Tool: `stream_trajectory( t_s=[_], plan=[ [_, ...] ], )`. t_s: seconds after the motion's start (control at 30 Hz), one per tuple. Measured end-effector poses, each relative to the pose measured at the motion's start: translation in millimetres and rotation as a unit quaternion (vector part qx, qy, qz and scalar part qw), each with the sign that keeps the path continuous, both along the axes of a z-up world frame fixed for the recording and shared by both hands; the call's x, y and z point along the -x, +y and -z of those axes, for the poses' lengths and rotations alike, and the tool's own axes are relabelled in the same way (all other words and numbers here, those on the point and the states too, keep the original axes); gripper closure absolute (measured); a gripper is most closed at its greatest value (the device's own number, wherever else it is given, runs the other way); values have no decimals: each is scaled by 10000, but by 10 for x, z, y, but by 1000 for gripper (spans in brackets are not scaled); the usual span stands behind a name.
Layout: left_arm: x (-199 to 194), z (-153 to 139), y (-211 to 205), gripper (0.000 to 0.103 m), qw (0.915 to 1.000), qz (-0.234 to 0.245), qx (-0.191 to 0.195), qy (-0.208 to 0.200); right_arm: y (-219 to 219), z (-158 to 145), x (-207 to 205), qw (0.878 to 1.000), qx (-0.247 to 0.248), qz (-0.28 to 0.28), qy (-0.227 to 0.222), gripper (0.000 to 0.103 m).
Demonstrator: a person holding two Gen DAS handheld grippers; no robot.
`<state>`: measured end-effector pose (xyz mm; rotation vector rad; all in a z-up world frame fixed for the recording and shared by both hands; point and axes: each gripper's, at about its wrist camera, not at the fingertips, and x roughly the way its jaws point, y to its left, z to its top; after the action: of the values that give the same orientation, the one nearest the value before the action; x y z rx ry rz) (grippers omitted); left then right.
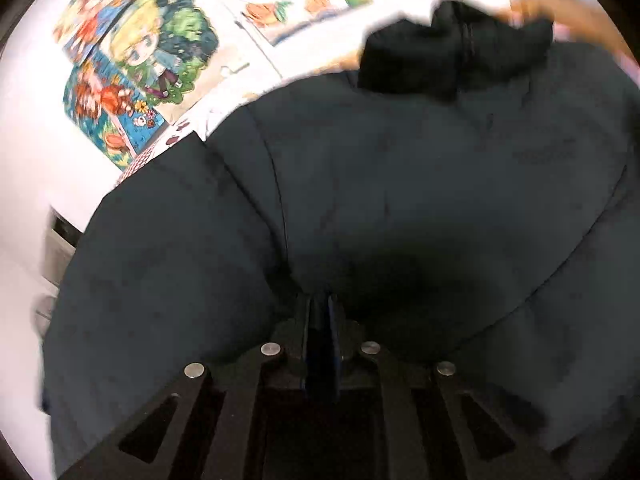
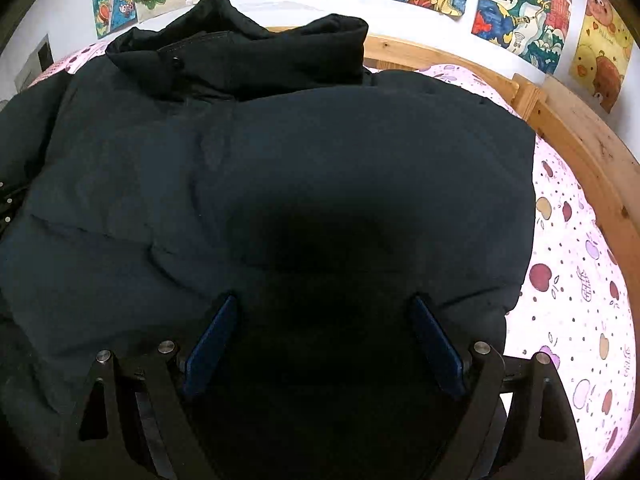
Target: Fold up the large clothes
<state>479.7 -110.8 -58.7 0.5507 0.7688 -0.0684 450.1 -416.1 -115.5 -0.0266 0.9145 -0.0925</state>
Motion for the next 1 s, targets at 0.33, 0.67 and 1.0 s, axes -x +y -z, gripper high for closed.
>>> stream_trajectory(
  t_s=[0.33, 0.67, 1.0],
  plan=[
    [777, -937, 1160, 9, 9344, -317, 3506, -541, 414, -619, 629, 9954, -45, -11, -957, 9],
    [1709, -1146, 2292, 1, 8907, -1678, 4175, -653, 1236, -1007, 876, 9819, -6, -1057, -1569, 1],
    [1915, -442, 3115, 2, 7898, -2986, 5318, -649, 2111, -676, 428, 9792, -41, -1793, -943, 1]
  ],
)
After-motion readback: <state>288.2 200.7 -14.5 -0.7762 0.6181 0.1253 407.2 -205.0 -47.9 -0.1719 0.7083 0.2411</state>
